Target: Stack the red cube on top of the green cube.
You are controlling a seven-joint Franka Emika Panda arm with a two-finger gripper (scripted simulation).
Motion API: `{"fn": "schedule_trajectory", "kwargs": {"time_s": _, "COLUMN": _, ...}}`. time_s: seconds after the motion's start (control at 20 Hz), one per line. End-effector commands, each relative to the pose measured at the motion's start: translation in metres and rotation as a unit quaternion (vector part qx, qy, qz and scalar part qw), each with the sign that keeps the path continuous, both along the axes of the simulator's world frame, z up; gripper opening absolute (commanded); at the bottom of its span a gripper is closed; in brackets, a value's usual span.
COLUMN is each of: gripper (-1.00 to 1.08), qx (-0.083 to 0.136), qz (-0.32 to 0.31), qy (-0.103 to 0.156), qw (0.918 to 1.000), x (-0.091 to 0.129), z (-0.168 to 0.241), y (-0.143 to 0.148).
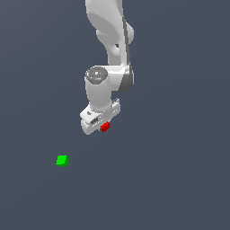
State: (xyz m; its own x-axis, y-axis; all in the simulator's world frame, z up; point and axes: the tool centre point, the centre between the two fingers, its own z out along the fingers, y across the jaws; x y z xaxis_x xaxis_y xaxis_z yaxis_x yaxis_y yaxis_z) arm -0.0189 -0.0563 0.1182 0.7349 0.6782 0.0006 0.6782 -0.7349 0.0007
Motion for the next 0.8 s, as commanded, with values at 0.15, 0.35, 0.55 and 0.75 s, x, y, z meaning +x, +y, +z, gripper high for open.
{"fn": "schedule_trajectory", "kwargs": {"time_s": 0.15, "gripper": -1.00, "qx": 0.000, "qz": 0.000, "qy": 0.000, "qw": 1.0000, "x": 0.001, "z": 0.000, "y": -0.002}}
{"fn": "schedule_trajectory", "kwargs": {"time_s": 0.35, "gripper": -1.00, "qx": 0.000, "qz": 0.000, "qy": 0.000, "qw": 1.0000, "x": 0.007, "z": -0.003, "y": -0.010}}
{"fn": "schedule_trajectory", "kwargs": {"time_s": 0.55, "gripper": -1.00, "qx": 0.000, "qz": 0.000, "qy": 0.000, "qw": 1.0000, "x": 0.016, "z": -0.007, "y": -0.025}}
{"fn": "schedule_trajectory", "kwargs": {"time_s": 0.75, "gripper": -1.00, "qx": 0.000, "qz": 0.000, "qy": 0.000, "qw": 1.0000, "x": 0.029, "z": -0.013, "y": -0.044}}
